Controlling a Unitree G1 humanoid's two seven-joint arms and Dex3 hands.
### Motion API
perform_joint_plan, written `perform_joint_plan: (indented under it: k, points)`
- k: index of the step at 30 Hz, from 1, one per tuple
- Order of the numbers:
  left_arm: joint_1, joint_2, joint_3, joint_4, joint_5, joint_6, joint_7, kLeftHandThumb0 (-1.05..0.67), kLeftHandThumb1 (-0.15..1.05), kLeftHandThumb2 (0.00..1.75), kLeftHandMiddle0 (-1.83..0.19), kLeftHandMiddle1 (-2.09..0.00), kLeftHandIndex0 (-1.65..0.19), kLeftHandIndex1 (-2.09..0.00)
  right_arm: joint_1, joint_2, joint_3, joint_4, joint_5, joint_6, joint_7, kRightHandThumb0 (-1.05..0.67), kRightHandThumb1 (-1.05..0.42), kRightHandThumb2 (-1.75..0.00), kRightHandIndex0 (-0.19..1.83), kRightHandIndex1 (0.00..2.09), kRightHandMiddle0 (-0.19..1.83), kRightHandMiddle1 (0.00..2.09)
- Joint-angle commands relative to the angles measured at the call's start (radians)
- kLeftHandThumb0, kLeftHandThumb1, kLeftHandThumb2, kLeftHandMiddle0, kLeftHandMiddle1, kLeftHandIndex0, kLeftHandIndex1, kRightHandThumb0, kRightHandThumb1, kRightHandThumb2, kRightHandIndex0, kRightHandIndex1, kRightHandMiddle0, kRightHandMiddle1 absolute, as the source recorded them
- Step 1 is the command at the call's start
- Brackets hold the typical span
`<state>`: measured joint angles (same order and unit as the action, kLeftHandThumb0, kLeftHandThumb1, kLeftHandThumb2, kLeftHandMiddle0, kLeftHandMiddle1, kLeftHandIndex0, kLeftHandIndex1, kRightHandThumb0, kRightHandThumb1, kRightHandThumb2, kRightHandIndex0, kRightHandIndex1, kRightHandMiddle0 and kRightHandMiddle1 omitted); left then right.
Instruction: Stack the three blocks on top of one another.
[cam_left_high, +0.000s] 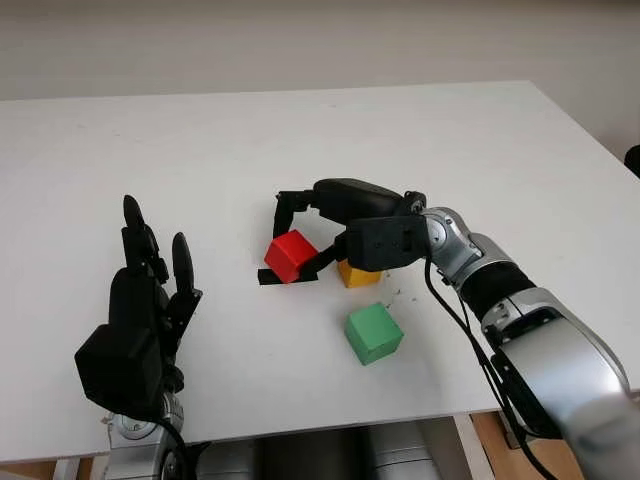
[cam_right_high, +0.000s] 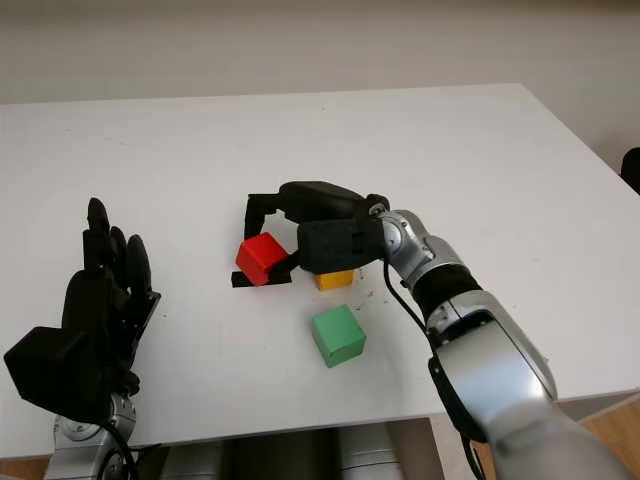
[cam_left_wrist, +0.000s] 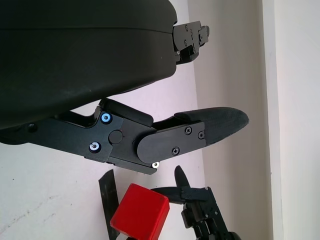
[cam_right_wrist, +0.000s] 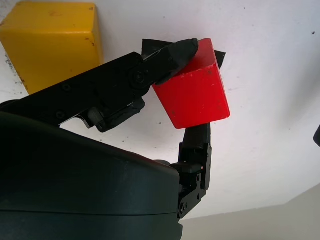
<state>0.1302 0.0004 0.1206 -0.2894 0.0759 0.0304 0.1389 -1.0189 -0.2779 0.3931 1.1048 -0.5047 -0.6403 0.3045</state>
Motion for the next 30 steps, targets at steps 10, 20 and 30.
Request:
perform_joint_plan:
  k: [10, 20, 30]
  points:
    - [0.014, -0.016, -0.01, -0.013, 0.008, -0.023, 0.013, -0.72, 1.05, 0.63, 0.17, -0.05, 0.17, -0.05, -0.066, 0.001, 0.016, 0.032, -0.022, -0.013, -0.021, -0.43, -0.93, -0.05, 0.29, 0.07, 0.41, 1.64]
    - [0.023, -0.027, -0.019, -0.013, 0.019, -0.034, 0.025, -0.69, 1.05, 0.64, 0.17, -0.05, 0.17, -0.05, -0.078, 0.003, 0.048, 0.049, -0.058, -0.018, -0.056, -0.44, -0.94, -0.06, 0.28, 0.06, 0.38, 1.67]
    - [0.03, -0.039, -0.023, -0.011, 0.017, -0.046, 0.034, -0.71, 1.05, 0.62, 0.16, -0.06, 0.17, -0.06, -0.081, 0.018, 0.042, 0.052, -0.04, 0.022, 0.027, -0.44, -0.95, -0.06, 0.23, 0.04, 0.35, 1.72]
